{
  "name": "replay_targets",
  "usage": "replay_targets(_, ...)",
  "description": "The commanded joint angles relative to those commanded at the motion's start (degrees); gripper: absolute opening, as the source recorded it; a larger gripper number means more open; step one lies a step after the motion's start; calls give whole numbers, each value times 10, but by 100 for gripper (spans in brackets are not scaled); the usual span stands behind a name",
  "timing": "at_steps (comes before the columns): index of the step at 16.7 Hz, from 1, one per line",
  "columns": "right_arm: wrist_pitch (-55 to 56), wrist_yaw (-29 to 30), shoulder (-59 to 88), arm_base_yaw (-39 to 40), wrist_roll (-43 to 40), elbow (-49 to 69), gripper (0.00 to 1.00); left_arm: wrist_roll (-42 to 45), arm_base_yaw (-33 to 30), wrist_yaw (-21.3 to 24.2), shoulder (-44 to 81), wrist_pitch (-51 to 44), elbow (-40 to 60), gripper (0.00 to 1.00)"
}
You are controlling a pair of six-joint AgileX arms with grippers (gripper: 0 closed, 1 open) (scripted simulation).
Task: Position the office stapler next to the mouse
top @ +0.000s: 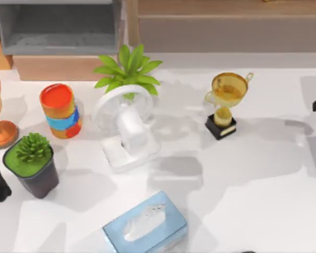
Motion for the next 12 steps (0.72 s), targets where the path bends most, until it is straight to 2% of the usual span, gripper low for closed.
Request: replay_targets(12, -35, -4, -33, 343, 237, 29, 0, 0, 0, 0, 0, 0, 0, 100)
